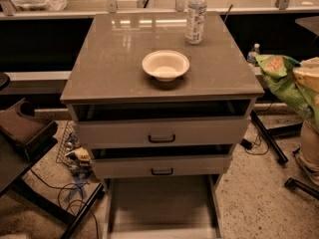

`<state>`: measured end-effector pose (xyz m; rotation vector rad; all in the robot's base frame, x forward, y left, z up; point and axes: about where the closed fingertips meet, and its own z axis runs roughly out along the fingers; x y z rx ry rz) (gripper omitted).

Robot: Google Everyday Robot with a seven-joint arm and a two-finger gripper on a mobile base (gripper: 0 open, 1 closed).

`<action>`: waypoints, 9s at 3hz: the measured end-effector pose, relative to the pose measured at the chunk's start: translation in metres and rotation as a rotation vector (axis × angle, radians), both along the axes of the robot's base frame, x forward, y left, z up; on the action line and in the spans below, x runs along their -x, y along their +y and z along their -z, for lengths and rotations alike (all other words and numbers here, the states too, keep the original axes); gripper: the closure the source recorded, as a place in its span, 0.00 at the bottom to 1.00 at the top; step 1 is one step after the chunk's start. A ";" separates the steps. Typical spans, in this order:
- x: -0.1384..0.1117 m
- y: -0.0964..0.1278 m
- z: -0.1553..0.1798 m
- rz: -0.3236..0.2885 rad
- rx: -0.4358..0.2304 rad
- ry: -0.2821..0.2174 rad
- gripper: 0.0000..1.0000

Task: Place green rice chip bag into bottom drawer

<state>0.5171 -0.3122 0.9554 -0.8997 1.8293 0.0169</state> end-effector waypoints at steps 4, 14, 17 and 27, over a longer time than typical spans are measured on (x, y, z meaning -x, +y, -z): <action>0.108 -0.066 0.157 -0.053 -0.155 0.292 1.00; 0.072 0.182 0.576 -0.352 -0.421 0.630 1.00; 0.040 0.245 0.592 -0.427 -0.439 0.658 1.00; 0.095 0.102 0.332 -0.010 -0.395 0.231 0.00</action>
Offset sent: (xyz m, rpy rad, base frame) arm -0.0968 -0.0805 -0.1380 0.1988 0.2713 0.0227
